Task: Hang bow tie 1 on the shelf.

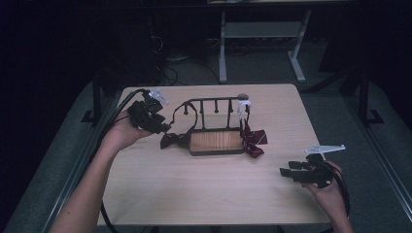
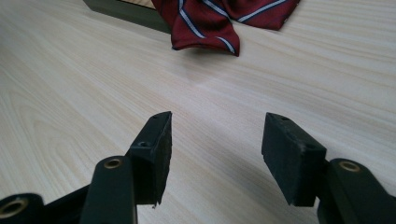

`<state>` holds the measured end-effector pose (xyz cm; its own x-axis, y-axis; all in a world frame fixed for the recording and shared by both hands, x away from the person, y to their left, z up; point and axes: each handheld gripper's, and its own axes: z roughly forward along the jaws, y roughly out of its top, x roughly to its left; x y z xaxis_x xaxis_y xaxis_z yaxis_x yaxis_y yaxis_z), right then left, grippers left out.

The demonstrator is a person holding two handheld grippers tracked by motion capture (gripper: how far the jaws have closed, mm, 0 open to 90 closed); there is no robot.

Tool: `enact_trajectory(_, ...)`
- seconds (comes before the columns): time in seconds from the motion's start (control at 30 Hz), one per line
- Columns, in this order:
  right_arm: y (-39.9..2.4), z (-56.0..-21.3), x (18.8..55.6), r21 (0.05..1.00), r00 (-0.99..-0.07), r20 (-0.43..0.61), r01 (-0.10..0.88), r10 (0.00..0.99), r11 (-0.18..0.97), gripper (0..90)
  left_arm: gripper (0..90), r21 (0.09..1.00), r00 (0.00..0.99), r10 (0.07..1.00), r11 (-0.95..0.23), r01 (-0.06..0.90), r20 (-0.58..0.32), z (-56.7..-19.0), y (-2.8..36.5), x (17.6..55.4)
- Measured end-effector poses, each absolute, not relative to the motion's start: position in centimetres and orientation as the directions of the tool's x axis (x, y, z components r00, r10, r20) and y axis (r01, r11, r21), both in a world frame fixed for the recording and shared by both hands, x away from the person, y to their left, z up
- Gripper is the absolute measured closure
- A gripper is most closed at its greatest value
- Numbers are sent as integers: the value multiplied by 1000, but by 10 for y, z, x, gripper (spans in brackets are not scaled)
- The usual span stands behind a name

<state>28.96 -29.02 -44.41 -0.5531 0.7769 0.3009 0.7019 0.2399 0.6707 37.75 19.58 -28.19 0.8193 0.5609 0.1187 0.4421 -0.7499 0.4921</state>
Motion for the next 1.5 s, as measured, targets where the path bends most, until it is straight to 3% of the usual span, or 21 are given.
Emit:
enact_trajectory(0.77, -290, -444, 290, 671, -555, 296, 700, 777, 244, 423, 521, 501, 823, 559, -742, 445, 98, -309, 205, 354)
enact_trajectory(1.5, -288, -445, 290, 670, -559, 295, 699, 775, 250, 423, 392, 525, 822, 566, -718, 457, 58, -348, 212, 335)
